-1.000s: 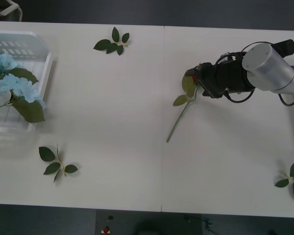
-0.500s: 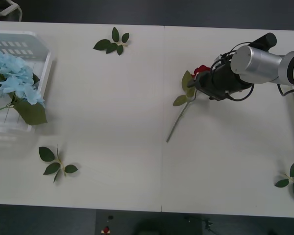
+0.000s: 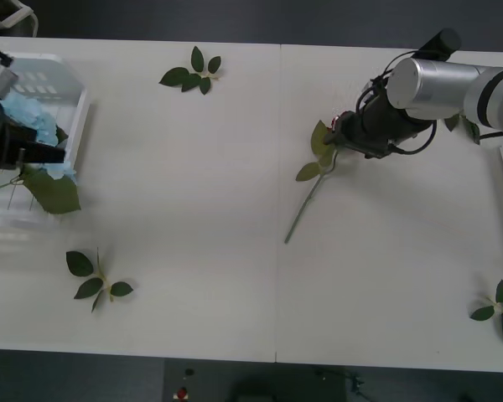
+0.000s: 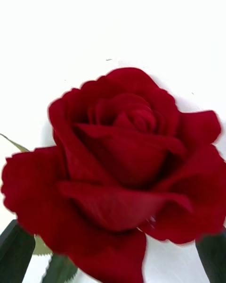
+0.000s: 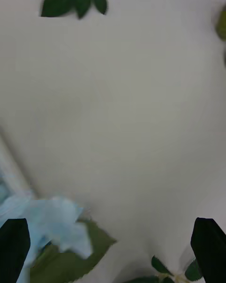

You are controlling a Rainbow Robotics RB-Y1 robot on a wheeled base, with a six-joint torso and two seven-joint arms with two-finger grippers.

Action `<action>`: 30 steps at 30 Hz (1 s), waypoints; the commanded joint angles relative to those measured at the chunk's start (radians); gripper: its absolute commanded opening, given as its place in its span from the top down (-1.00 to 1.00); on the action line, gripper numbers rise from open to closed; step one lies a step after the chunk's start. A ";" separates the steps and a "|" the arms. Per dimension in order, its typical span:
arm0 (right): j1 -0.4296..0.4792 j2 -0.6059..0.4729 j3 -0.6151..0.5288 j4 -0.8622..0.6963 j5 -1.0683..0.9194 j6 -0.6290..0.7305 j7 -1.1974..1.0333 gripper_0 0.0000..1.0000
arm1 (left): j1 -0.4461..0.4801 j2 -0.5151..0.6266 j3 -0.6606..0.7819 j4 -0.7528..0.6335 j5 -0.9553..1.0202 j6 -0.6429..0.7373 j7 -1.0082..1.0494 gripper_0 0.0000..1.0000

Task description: Put the red flowers into the right box and the blue flowers into the left box

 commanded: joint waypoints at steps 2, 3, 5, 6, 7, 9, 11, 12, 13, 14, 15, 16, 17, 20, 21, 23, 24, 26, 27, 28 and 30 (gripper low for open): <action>-0.017 0.081 0.004 0.094 0.011 0.031 -0.113 -1.00 | -0.072 -0.106 -0.026 -0.025 0.019 -0.026 -0.048 -1.00; -0.016 0.095 0.004 0.107 0.014 0.032 -0.136 -1.00 | -0.074 -0.134 -0.026 -0.025 0.025 -0.027 -0.061 -1.00; -0.016 0.116 0.004 0.124 0.020 0.032 -0.183 -1.00 | -0.074 -0.186 -0.025 -0.025 0.046 -0.038 -0.133 -1.00; -0.017 0.124 0.004 0.130 0.023 0.032 -0.206 -1.00 | -0.074 -0.210 -0.025 -0.019 0.055 -0.044 -0.174 -1.00; -0.017 0.127 0.004 0.132 0.025 0.031 -0.220 -1.00 | -0.074 -0.221 -0.025 -0.014 0.062 -0.046 -0.202 -1.00; -0.017 0.138 0.002 0.138 0.034 0.022 -0.272 -1.00 | -0.074 -0.247 -0.026 0.018 0.109 -0.052 -0.317 -1.00; -0.016 0.145 0.004 0.146 0.042 0.012 -0.306 -1.00 | -0.083 -0.250 -0.043 0.039 0.155 -0.050 -0.387 -1.00; -0.016 0.150 0.004 0.150 0.046 0.003 -0.329 -1.00 | -0.085 -0.239 -0.064 0.049 0.200 -0.049 -0.417 -1.00; -0.016 0.153 0.004 0.153 0.051 0.000 -0.338 -1.00 | -0.085 -0.232 -0.077 0.052 0.226 -0.047 -0.417 -1.00; -0.016 0.156 0.004 0.159 0.057 -0.006 -0.354 -1.00 | -0.086 -0.213 -0.114 0.055 0.287 -0.046 -0.417 -1.00; -0.016 0.161 0.004 0.166 0.065 -0.009 -0.364 -1.00 | -0.086 -0.189 -0.156 0.055 0.359 -0.047 -0.417 -1.00; -0.016 0.162 0.004 0.167 0.068 -0.009 -0.366 -1.00 | -0.086 -0.176 -0.176 0.055 0.396 -0.047 -0.417 -1.00; -0.017 0.167 0.004 0.175 0.074 -0.008 -0.367 -1.00 | -0.086 -0.150 -0.219 0.055 0.477 -0.047 -0.417 -1.00; -0.016 0.173 0.004 0.184 0.091 -0.008 -0.375 -0.94 | -0.089 -0.100 -0.305 0.055 0.643 -0.047 -0.417 -1.00; -0.016 0.175 0.004 0.184 0.097 -0.006 -0.378 -0.72 | -0.089 -0.084 -0.334 0.049 0.701 -0.043 -0.417 -1.00; -0.016 0.176 0.004 0.184 0.106 0.002 -0.384 -0.34 | -0.089 -0.054 -0.377 0.027 0.779 -0.036 -0.417 -1.00; -0.016 0.178 0.004 0.184 0.112 0.005 -0.386 -0.09 | -0.089 -0.026 -0.408 0.004 0.827 -0.036 -0.417 -1.00; -0.016 0.178 0.005 0.184 0.122 0.006 -0.390 0.22 | -0.088 0.011 -0.442 -0.039 0.878 -0.036 -0.417 -1.00; -0.014 0.181 0.005 0.184 0.126 0.006 -0.394 0.56 | -0.085 0.032 -0.454 -0.068 0.904 -0.041 -0.417 -1.00; -0.014 0.182 0.007 0.184 0.129 0.006 -0.394 0.74 | -0.083 0.043 -0.456 -0.085 0.913 -0.044 -0.417 -1.00; -0.014 0.184 0.014 0.184 0.140 0.006 -0.400 1.00 | -0.058 0.084 -0.456 -0.175 0.928 -0.084 -0.417 -1.00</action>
